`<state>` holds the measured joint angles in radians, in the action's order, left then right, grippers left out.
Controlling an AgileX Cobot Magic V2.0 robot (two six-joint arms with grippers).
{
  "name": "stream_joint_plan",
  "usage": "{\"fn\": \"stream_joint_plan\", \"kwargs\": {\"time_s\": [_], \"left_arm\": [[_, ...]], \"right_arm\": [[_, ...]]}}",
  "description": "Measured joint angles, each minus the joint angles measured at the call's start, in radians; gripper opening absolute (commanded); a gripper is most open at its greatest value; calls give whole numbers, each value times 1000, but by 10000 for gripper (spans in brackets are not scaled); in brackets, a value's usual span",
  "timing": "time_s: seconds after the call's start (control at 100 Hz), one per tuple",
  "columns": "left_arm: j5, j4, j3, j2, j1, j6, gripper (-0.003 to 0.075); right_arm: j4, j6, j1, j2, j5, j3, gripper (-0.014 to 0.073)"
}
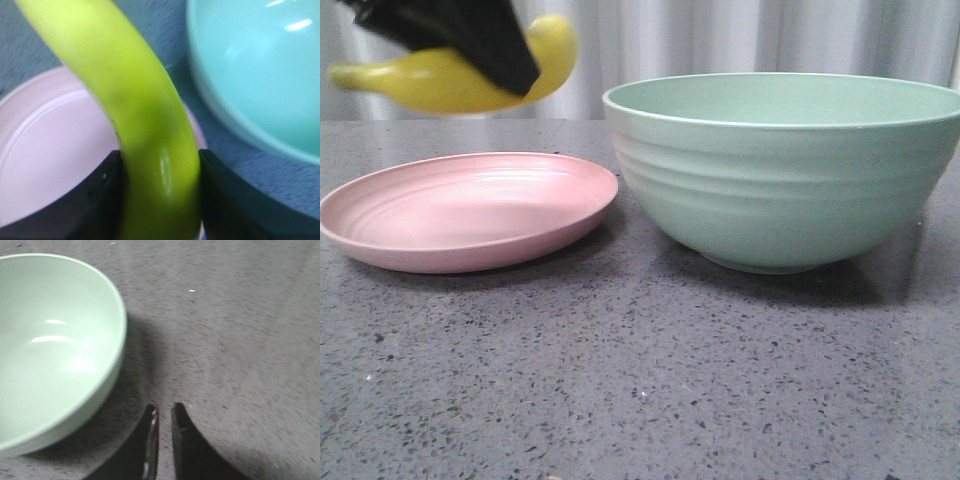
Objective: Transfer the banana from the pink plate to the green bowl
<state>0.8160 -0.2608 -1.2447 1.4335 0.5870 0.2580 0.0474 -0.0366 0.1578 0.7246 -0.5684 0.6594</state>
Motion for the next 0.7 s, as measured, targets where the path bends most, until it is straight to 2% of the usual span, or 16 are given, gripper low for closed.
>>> {"fn": "stream_joint_plan", "kwargs": {"time_s": [0.14, 0.23, 0.48, 0.7], "left_arm": [[7, -11, -37, 0, 75, 11, 239], [7, -13, -43, 0, 120, 11, 239], [9, -36, -44, 0, 206, 12, 239], [9, -60, -44, 11, 252, 12, 239]], "right_arm": [[-30, 0, 90, 112, -60, 137, 365], [-84, 0, 134, 176, -97, 227, 449], [-336, -4, 165, 353, -135, 423, 462], [-511, -6, 165, 491, -136, 487, 462]]}}
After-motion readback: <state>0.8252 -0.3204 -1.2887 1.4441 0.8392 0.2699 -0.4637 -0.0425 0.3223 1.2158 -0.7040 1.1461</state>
